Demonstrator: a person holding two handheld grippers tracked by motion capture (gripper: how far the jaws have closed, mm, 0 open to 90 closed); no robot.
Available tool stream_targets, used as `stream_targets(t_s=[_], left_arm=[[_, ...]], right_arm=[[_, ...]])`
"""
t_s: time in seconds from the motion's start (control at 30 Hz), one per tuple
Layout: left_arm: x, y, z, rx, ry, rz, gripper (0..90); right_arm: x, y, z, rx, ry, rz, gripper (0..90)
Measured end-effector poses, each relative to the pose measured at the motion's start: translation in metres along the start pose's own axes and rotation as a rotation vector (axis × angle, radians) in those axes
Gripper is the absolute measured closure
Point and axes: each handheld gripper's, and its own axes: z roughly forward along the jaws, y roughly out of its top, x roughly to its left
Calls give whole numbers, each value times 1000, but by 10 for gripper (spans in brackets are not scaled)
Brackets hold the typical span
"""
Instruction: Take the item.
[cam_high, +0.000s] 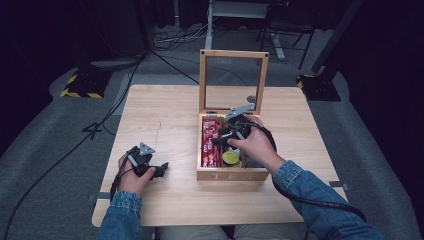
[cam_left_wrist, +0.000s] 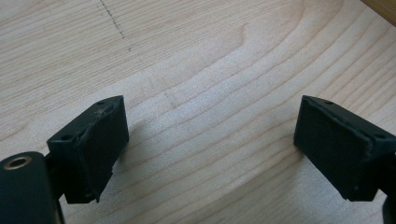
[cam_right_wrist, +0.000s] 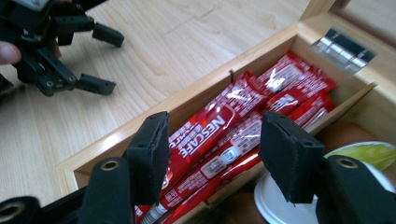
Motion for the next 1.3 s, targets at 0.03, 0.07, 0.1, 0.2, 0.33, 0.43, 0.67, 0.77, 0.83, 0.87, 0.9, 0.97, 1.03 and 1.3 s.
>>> stream_targets(t_s=[0.03,0.07,0.1,0.2,0.33,0.43,0.67,0.77,0.83,0.87,0.9,0.97,1.03,1.3], left_arm=[[0,0,0,0,2,1,105],[0,0,0,-2,1,-2,105],[0,0,0,-3,1,-2,105],[0,0,1,-5,2,-2,105],[0,1,1,-3,1,-3,105],[0,1,1,-3,1,-4,105],[1,1,1,-3,1,1,105],[1,1,1,-2,0,0,105],[0,1,1,-3,0,-1,105],[1,1,1,-2,0,0,105],[1,1,1,-2,0,0,105],[1,1,1,-3,0,1,105],[1,1,1,-2,0,1,104],[1,1,1,-3,1,1,105]], right_arm=[[1,-1,3,8,-1,1,433],[1,-1,5,19,2,2,432],[2,-2,7,27,1,4,430],[3,-3,12,48,2,1,424],[6,-1,20,90,4,4,409],[11,2,25,112,-14,-7,401],[14,2,33,154,-36,2,400],[14,2,34,158,-44,-2,401],[15,2,34,158,-39,-5,397],[15,2,34,156,-33,-1,401],[15,2,34,156,-33,-1,401],[17,1,35,145,-9,8,409],[19,1,36,140,10,7,437],[23,0,40,159,35,-5,593]])
